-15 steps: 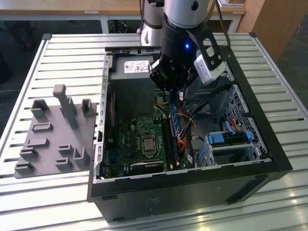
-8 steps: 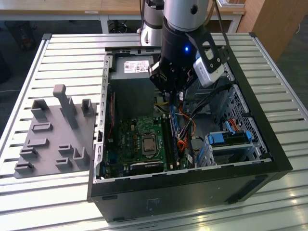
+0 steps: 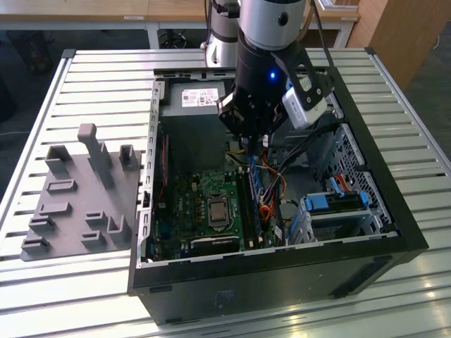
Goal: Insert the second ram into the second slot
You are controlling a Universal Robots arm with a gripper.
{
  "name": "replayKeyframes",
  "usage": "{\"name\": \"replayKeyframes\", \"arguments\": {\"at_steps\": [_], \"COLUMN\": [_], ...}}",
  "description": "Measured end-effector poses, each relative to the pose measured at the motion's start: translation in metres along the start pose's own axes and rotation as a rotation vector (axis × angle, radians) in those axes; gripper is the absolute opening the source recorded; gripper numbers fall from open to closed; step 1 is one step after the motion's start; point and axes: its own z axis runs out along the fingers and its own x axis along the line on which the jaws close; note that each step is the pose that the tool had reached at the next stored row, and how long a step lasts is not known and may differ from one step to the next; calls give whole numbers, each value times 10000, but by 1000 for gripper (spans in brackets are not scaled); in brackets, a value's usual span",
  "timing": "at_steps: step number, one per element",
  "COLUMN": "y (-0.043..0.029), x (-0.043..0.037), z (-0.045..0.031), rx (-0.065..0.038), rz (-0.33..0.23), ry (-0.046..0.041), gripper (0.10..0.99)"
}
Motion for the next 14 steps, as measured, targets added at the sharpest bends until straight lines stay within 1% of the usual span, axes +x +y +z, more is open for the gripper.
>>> {"name": "replayKeyframes", "arguments": {"at_steps": [14], "y": [-2], "x": [1], "z": [71], "rx": [-1], "rz": [0], "ry": [0], "gripper": [129]}}
